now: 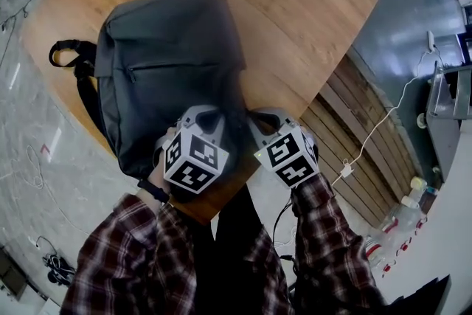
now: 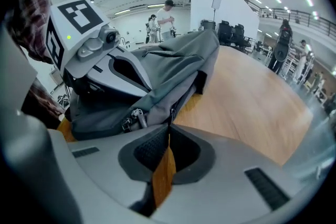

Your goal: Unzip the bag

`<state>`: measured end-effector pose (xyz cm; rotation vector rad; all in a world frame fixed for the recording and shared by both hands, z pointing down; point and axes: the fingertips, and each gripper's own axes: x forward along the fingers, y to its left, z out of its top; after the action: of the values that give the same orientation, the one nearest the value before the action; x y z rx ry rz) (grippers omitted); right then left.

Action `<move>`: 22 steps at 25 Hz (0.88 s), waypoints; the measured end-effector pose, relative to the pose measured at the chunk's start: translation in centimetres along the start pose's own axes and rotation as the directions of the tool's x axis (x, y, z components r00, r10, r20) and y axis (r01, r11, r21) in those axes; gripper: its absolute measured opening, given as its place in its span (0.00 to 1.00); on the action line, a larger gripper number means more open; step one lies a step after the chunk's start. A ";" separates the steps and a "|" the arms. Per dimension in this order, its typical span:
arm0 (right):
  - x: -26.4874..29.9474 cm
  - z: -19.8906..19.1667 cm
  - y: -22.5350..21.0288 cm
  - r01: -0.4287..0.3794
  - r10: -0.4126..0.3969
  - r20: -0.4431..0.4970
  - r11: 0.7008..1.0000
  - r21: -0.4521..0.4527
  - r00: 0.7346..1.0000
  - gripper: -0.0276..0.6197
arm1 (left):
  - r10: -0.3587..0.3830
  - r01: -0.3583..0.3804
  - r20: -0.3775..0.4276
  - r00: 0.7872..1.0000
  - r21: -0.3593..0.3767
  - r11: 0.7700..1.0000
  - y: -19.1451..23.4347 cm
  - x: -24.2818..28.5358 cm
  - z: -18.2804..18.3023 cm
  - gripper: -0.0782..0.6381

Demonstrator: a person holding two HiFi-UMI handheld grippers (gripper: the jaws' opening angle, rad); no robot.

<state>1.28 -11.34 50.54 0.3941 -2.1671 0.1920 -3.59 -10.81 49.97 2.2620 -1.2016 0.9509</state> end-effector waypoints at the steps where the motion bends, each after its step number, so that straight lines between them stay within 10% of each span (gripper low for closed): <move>1: -0.2 -0.4 0.0 -0.019 0.019 -0.009 1.000 0.025 1.000 0.07 | -0.007 0.007 -0.002 1.000 0.009 1.000 -0.2 0.2 0.1 0.12; 7: -1.5 -2.1 -0.3 -0.190 0.205 -0.065 0.964 0.185 0.977 0.07 | -0.045 0.045 -0.008 0.999 0.034 0.998 -1.3 0.9 0.5 0.12; 12: -1.8 -2.7 0.5 -0.285 0.304 -0.130 0.948 0.145 0.944 0.07 | -0.063 0.064 -0.012 0.998 0.038 0.997 -1.4 1.2 0.6 0.12; 22: -1.9 -3.0 1.1 -0.214 0.224 -0.137 0.973 0.086 0.965 0.07 | -0.060 0.060 -0.004 0.998 0.004 0.998 -1.1 1.3 0.7 0.12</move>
<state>4.19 -9.11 50.80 0.1726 -2.0600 0.4102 -1.90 -11.43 50.40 2.2847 -1.1251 0.9352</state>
